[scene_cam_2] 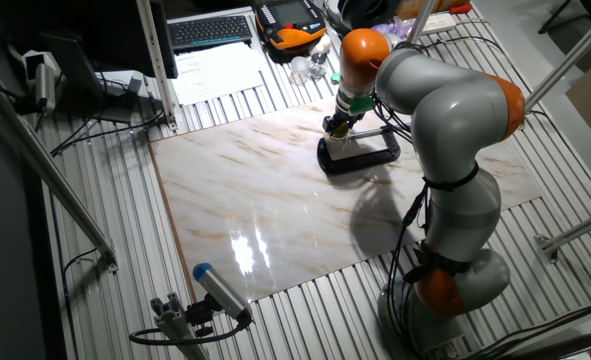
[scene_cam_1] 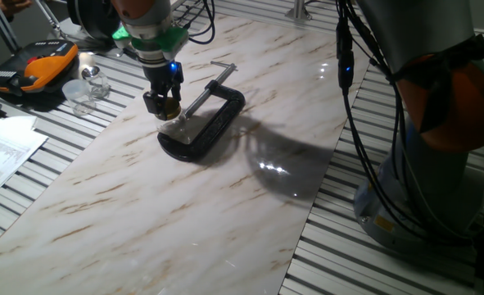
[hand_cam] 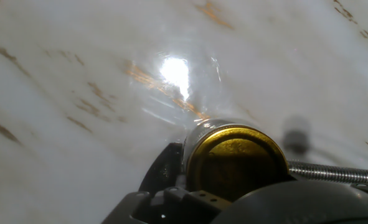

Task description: Screw the lid onto the jar

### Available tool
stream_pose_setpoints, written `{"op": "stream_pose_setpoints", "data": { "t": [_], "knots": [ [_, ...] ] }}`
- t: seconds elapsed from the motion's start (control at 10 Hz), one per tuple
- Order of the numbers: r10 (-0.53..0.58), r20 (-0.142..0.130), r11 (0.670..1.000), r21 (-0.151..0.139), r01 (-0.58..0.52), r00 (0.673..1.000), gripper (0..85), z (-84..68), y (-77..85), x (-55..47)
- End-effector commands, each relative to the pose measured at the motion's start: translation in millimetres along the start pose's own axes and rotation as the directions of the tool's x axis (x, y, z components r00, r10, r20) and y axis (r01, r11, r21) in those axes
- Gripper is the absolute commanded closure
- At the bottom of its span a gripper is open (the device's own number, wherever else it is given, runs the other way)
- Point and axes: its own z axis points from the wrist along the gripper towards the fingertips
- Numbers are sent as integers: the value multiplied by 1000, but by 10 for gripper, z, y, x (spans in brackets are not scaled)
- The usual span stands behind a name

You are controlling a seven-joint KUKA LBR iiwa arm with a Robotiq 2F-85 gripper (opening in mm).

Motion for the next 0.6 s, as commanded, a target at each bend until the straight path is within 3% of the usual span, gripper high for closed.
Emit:
{"op": "stream_pose_setpoints", "data": {
  "t": [0.0,0.5],
  "knots": [
    [1,2,1000,0,-1,1000,170,-1,0,0],
    [6,6,1000,8,-6,1000,170,10,-2,-7]
  ]
}}
